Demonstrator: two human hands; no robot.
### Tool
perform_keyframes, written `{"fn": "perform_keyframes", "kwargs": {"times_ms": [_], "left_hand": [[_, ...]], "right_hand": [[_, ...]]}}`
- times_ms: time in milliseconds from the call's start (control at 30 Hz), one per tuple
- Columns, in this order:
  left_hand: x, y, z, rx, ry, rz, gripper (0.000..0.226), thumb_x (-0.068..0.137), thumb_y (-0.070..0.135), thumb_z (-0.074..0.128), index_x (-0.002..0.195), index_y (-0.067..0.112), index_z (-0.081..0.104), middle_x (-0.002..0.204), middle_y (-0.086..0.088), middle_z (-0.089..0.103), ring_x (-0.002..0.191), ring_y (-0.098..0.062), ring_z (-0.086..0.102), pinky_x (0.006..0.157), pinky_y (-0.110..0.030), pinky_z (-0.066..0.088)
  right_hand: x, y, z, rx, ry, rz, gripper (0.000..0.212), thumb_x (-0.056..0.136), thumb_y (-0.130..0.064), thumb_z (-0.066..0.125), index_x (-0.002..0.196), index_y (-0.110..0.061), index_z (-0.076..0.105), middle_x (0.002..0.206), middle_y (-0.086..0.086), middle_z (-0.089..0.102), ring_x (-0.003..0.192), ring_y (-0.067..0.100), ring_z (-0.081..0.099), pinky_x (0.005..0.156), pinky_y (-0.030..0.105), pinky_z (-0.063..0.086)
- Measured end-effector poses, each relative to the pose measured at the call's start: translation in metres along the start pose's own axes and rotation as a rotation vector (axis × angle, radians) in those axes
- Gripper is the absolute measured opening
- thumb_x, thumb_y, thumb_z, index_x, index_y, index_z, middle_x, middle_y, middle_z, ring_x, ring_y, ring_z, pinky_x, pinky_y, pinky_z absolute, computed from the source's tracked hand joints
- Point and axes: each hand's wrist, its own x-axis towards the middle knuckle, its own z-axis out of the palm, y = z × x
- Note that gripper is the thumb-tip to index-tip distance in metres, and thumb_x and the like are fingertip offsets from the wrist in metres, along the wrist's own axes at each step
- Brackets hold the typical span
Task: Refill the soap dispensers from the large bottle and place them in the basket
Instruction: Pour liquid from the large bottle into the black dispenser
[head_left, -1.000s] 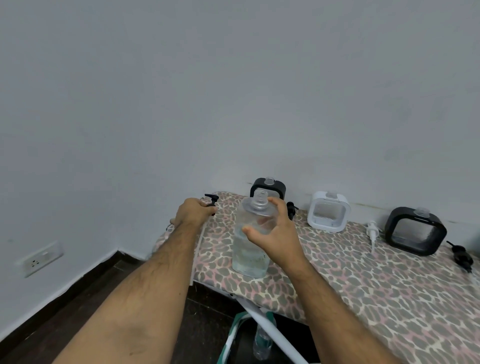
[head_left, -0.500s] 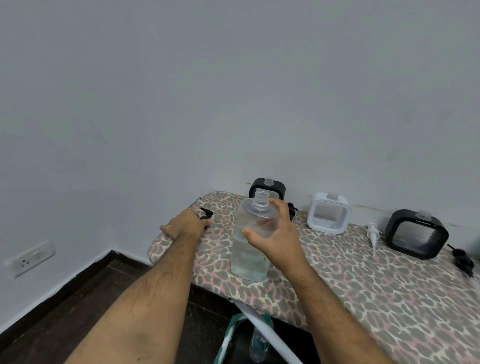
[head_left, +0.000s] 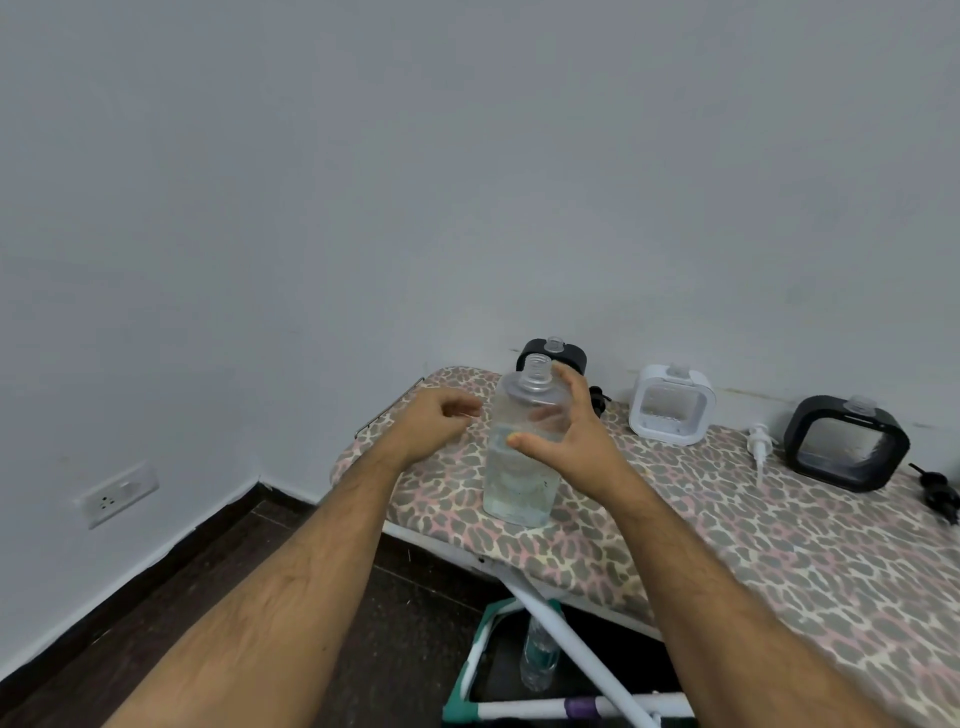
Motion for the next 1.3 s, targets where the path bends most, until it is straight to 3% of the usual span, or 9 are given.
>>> {"fn": "perform_keyframes", "kwargs": {"times_ms": [100,200,300,467,567,767,900,1133,1300], "left_hand": [[-0.018,0.013,0.003,-0.112,-0.255,-0.020,0.060,0.080,-0.010,0.062,0.133,0.018,0.055,0.130,0.003,0.062,0.115,-0.010,0.063,0.087,-0.025,0.055],[-0.030,0.018,0.011,-0.196,-0.347,-0.030,0.073,0.077,-0.007,0.073,0.141,0.017,0.046,0.132,0.004,0.060,0.113,-0.007,0.064,0.089,-0.025,0.055],[-0.037,0.014,0.023,-0.227,-0.290,-0.037,0.076,0.078,-0.006,0.075,0.143,0.016,0.043,0.122,0.009,0.062,0.102,0.001,0.067,0.081,-0.021,0.056],[-0.036,0.005,0.026,-0.257,-0.163,-0.018,0.071,0.077,-0.002,0.079,0.139,0.015,0.049,0.126,-0.007,0.065,0.106,-0.012,0.068,0.083,-0.029,0.059],[-0.036,-0.001,0.017,-0.263,-0.112,-0.028,0.071,0.074,-0.001,0.081,0.136,0.020,0.052,0.124,-0.007,0.066,0.108,-0.017,0.068,0.088,-0.038,0.058],[-0.039,-0.014,-0.005,-0.265,-0.012,-0.032,0.067,0.075,-0.002,0.080,0.133,0.020,0.055,0.117,-0.001,0.069,0.103,-0.013,0.070,0.078,-0.027,0.059],[-0.037,-0.024,-0.016,-0.251,0.020,-0.037,0.071,0.074,0.002,0.082,0.136,0.021,0.056,0.119,-0.001,0.069,0.104,-0.014,0.070,0.086,-0.038,0.060],[-0.043,-0.023,-0.009,-0.249,0.070,-0.015,0.072,0.076,0.001,0.081,0.140,0.016,0.052,0.121,0.000,0.068,0.105,-0.008,0.068,0.084,-0.026,0.058],[-0.055,-0.028,0.002,-0.174,0.171,-0.020,0.068,0.076,0.008,0.083,0.137,0.015,0.055,0.123,0.005,0.068,0.114,-0.011,0.064,0.102,-0.037,0.052]], "right_hand": [[-0.005,0.006,-0.003,0.020,-0.114,0.035,0.121,0.077,-0.019,0.084,0.157,-0.042,-0.003,0.137,-0.007,0.050,0.119,0.007,0.056,0.099,0.030,0.048],[-0.014,0.018,-0.001,0.050,-0.108,0.057,0.096,0.076,-0.003,0.082,0.151,-0.030,0.028,0.127,-0.008,0.058,0.106,0.002,0.063,0.084,0.019,0.055],[-0.021,0.026,0.004,0.060,-0.039,0.171,0.074,0.075,-0.012,0.086,0.134,-0.029,0.045,0.114,0.004,0.065,0.099,0.017,0.068,0.084,0.040,0.060],[-0.015,0.026,0.013,0.052,0.040,0.193,0.062,0.071,-0.013,0.088,0.123,-0.025,0.057,0.108,0.002,0.069,0.098,0.020,0.069,0.089,0.048,0.058],[-0.008,0.021,0.023,0.064,0.024,0.171,0.056,0.077,-0.012,0.085,0.124,-0.023,0.057,0.114,-0.001,0.068,0.102,0.017,0.067,0.091,0.044,0.058],[0.009,0.010,0.050,0.097,-0.043,0.115,0.059,0.083,-0.008,0.078,0.136,-0.022,0.055,0.120,-0.004,0.068,0.109,0.012,0.065,0.096,0.040,0.056],[0.015,0.005,0.060,0.121,-0.069,0.106,0.057,0.087,-0.006,0.074,0.138,-0.021,0.052,0.121,-0.005,0.065,0.110,0.011,0.062,0.085,0.022,0.053],[0.014,0.007,0.062,0.130,-0.074,0.103,0.059,0.088,-0.005,0.072,0.140,-0.021,0.049,0.119,-0.008,0.061,0.111,0.010,0.060,0.077,0.012,0.048],[0.012,0.004,0.064,0.111,-0.063,0.099,0.066,0.092,-0.005,0.068,0.148,-0.027,0.040,0.124,-0.006,0.061,0.113,0.011,0.060,0.075,0.014,0.048]]}}
